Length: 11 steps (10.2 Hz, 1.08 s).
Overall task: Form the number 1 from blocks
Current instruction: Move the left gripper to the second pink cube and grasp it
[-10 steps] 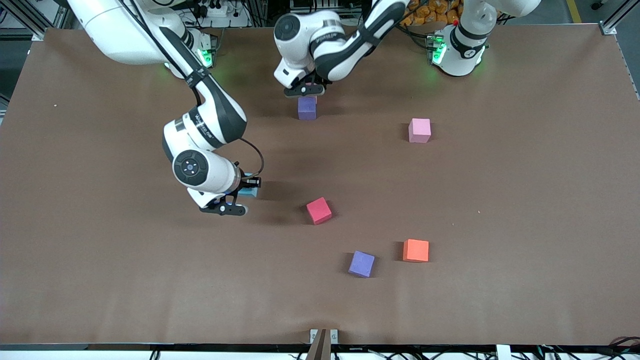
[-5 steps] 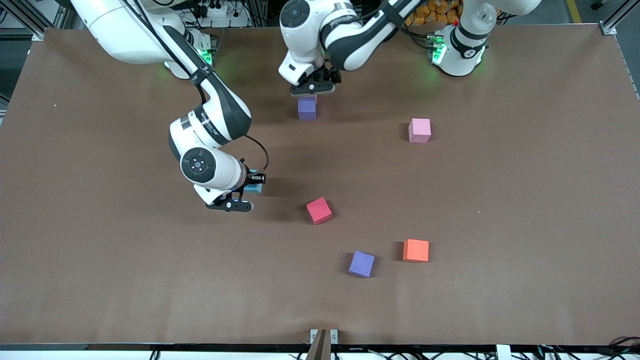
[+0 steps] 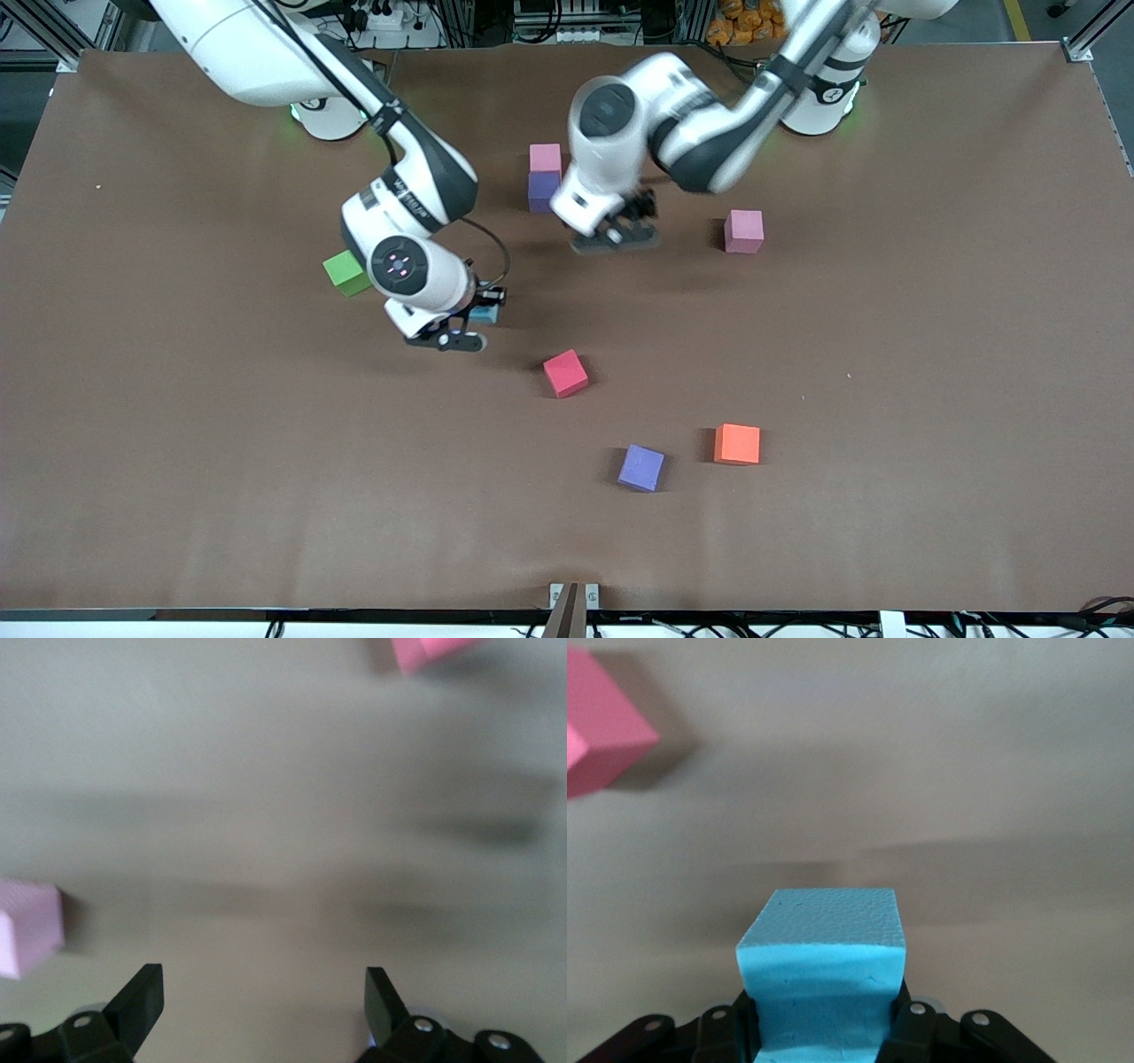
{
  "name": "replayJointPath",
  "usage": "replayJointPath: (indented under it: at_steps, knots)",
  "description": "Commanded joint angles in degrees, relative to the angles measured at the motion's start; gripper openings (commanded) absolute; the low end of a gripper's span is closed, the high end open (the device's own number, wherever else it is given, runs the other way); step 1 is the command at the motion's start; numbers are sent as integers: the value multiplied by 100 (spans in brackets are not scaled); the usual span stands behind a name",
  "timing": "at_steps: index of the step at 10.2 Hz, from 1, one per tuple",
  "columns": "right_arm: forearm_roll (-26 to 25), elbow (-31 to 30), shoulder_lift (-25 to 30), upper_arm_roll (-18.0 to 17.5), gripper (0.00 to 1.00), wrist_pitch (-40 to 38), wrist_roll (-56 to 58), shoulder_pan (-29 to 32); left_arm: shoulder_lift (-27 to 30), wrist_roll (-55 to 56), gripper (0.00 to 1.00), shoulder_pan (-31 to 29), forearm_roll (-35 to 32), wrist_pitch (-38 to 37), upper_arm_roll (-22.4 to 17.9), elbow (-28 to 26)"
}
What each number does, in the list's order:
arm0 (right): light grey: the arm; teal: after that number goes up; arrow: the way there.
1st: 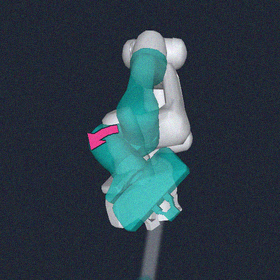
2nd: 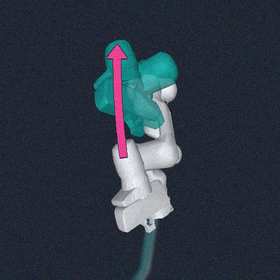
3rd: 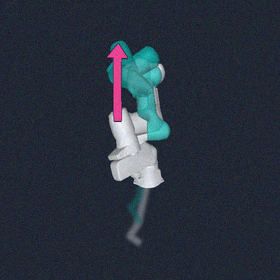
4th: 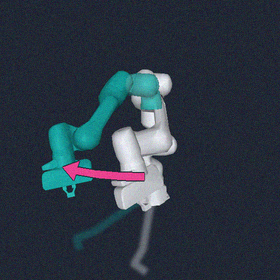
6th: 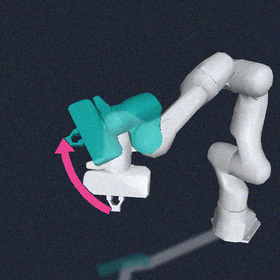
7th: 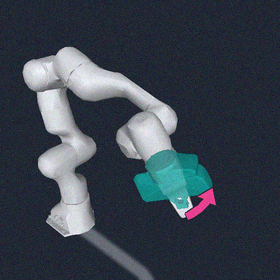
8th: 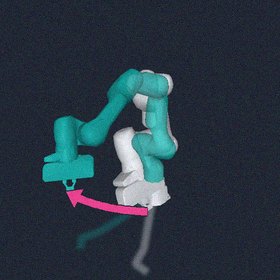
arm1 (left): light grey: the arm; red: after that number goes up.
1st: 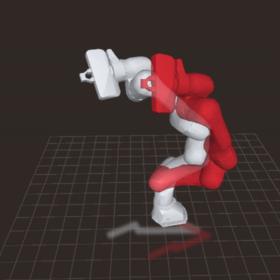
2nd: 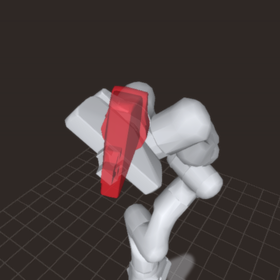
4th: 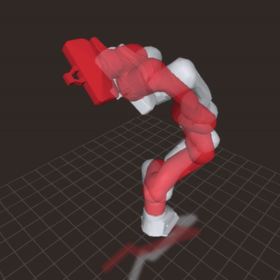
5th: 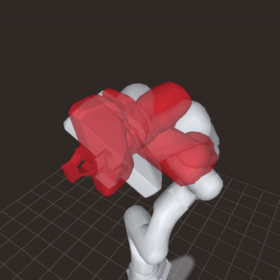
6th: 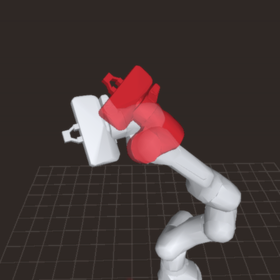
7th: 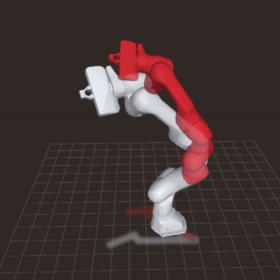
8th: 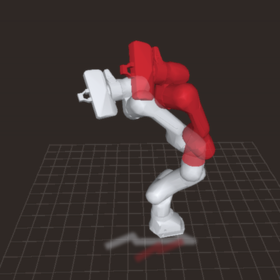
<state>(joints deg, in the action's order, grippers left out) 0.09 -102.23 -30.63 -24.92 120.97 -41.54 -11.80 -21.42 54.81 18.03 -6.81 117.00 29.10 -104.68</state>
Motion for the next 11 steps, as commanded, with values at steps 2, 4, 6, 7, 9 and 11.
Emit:
replayJointPath:
  at_steps: [2,4,6,7,9,11]
  knots:
    - [-307,-306,118,-468,0,155,-730,-199,-196,-671,100,-966,-162,-90,78,106]
    - [-483,-420,110,-644,0,190,-916,-384,-170,-1033,100,-1545,-381,-222,78,-165]
    - [-789,-805,118,-829,0,602,-1319,-446,-196,-1225,100,-2100,-400,-204,87,-176]
    - [-835,-938,118,-882,0,717,-1417,-446,-239,-1314,100,-2163,-417,-152,78,-184]
    - [-844,-1175,118,-987,0,919,-1471,-446,-362,-1420,100,-2522,-584,93,78,34]
    - [-940,-1307,110,-1110,0,1086,-1742,-446,-459,-1568,100,-2585,-584,95,9,246]
